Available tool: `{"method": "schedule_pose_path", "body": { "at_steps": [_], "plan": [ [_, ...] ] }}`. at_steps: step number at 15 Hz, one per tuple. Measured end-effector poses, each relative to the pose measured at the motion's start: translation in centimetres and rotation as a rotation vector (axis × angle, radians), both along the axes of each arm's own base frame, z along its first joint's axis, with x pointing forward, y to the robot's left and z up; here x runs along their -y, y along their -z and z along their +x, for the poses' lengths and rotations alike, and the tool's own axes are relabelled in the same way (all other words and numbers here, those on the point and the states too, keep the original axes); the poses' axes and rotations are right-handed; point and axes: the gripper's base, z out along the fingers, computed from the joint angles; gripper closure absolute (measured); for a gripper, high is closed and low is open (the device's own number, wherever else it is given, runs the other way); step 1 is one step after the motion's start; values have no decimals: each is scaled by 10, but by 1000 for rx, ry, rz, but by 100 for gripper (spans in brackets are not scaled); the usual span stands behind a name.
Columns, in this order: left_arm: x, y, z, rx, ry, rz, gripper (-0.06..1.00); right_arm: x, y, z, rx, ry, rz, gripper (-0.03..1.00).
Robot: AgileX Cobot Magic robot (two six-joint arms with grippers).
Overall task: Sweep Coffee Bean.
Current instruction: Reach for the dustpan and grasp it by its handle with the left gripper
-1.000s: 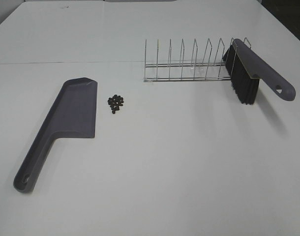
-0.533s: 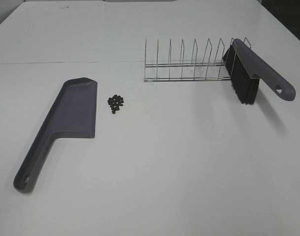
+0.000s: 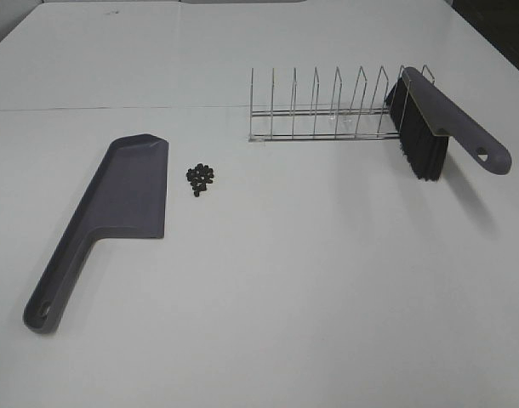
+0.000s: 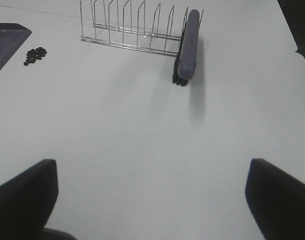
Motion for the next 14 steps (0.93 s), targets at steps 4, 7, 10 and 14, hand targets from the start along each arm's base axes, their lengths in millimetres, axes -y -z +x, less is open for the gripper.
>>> {"method": "schedule_pose_path", "body": {
  "at_steps": [4, 7, 10, 14],
  "plan": [
    [0, 0, 0, 0, 0, 0, 19, 0, 0, 0, 0, 0, 0, 10],
    [0, 0, 0, 0, 0, 0, 19, 0, 0, 0, 0, 0, 0, 10],
    [0, 0, 0, 0, 0, 0, 19, 0, 0, 0, 0, 0, 0, 10],
    [0, 0, 0, 0, 0, 0, 19, 0, 0, 0, 0, 0, 0, 10]
  ]
}}
